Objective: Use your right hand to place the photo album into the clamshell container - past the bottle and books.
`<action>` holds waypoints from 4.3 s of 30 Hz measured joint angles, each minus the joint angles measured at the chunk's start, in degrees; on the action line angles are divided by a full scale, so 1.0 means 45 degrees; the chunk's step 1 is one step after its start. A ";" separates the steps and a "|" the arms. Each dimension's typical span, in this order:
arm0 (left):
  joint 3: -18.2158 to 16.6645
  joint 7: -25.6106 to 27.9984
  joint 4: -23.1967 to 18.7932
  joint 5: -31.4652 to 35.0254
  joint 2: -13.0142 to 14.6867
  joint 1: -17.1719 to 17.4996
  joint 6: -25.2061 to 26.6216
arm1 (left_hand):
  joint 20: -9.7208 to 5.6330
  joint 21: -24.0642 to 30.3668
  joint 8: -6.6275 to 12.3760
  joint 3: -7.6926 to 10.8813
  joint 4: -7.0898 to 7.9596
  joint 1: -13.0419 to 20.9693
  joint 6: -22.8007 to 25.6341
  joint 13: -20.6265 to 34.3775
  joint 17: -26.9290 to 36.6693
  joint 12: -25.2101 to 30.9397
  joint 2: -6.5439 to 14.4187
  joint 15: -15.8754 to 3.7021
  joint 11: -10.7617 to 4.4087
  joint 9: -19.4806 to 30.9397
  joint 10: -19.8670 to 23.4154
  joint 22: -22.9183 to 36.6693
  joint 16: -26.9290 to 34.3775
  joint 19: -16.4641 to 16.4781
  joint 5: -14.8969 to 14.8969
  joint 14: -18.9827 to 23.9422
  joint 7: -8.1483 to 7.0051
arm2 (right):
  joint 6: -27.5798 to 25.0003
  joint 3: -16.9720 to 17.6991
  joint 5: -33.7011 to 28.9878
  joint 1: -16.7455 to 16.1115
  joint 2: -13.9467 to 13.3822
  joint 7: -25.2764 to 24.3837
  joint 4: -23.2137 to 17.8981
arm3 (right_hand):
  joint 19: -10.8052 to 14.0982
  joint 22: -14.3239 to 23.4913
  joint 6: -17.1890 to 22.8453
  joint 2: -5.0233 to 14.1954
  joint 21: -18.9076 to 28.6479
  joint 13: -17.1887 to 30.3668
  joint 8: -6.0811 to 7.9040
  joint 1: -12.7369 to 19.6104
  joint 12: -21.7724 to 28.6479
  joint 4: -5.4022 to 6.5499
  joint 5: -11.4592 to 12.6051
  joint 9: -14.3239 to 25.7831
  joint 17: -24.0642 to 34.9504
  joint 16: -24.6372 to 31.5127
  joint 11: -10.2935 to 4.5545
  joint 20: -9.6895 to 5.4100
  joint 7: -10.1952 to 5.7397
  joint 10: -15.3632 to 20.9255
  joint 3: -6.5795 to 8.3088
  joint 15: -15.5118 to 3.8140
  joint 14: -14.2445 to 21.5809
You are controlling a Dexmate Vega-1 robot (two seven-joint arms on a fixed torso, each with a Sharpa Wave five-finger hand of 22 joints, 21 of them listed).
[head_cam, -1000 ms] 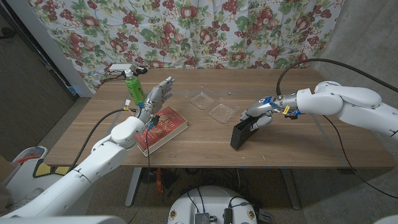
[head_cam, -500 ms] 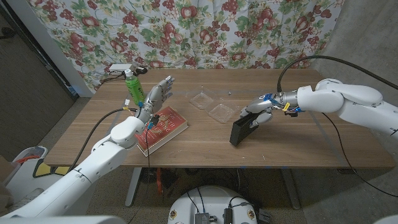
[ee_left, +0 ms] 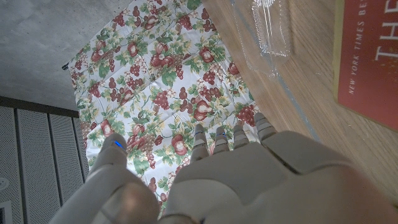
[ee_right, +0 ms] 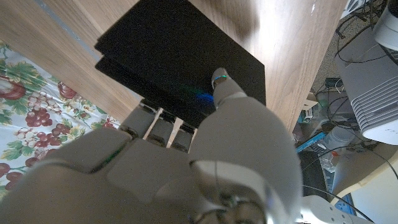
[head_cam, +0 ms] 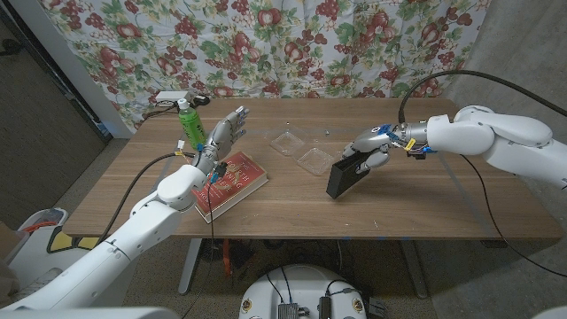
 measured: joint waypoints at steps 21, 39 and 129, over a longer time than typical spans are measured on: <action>-0.0118 0.0221 -0.0055 0.0063 -0.0128 0.0280 -0.0328 | 0.0000 0.0000 0.0000 0.0000 0.0000 0.0000 0.0026 0.0000 0.0000 0.0000 0.0000 0.0000 0.0000 0.0000 0.0000 0.0000 0.0000 0.0000 0.0000 0.0000 -0.0027 | -0.1177 0.0481 0.1018 0.0069 -0.0076 -0.0091 -0.0555 | -0.0002 0.0048 0.0089 -0.0002 0.0384 0.0176 0.0071 -0.0002 0.0123 0.0081 0.0000 0.0230 0.0255 -0.0144 -0.0070 0.0001 0.0094 0.0067 -0.0082 0.0019 0.0297; -0.0162 0.0374 -0.0058 0.0215 -0.0213 0.0419 -0.0477 | 0.0000 0.0000 0.0000 -0.0034 0.0035 -0.0025 0.0024 0.0000 0.0000 0.0000 -0.0025 0.0000 0.0000 0.0000 0.0000 0.0000 0.0000 0.0000 0.0000 0.0000 -0.0025 | -0.1835 0.0802 0.1007 0.0058 0.0070 -0.0921 -0.0972 | -0.0003 0.0044 0.0134 -0.0046 0.0651 0.0250 0.0076 -0.0200 0.0172 0.0190 -0.0058 0.0348 0.0412 -0.0407 -0.0020 0.0002 0.0142 0.0115 -0.0190 -0.0016 0.0438; -0.0837 0.0611 -0.0555 0.0370 -0.0048 0.1258 -0.0877 | 0.0001 0.0000 0.0000 -0.0085 -0.0017 -0.0036 0.0156 0.0000 0.0000 0.0000 -0.0036 0.0000 0.0000 0.0000 0.0000 0.0000 0.0000 0.0000 0.0000 0.0000 0.0021 | -0.1045 -0.2008 -0.4990 0.0958 0.4232 -0.9008 0.2405 | -0.0415 -0.0228 -0.0007 0.0037 0.1541 0.0112 -0.0224 -0.0785 0.0066 0.0306 -0.0061 0.0470 0.1002 -0.1459 0.0000 0.0093 0.0276 0.0036 -0.0412 0.0025 0.0476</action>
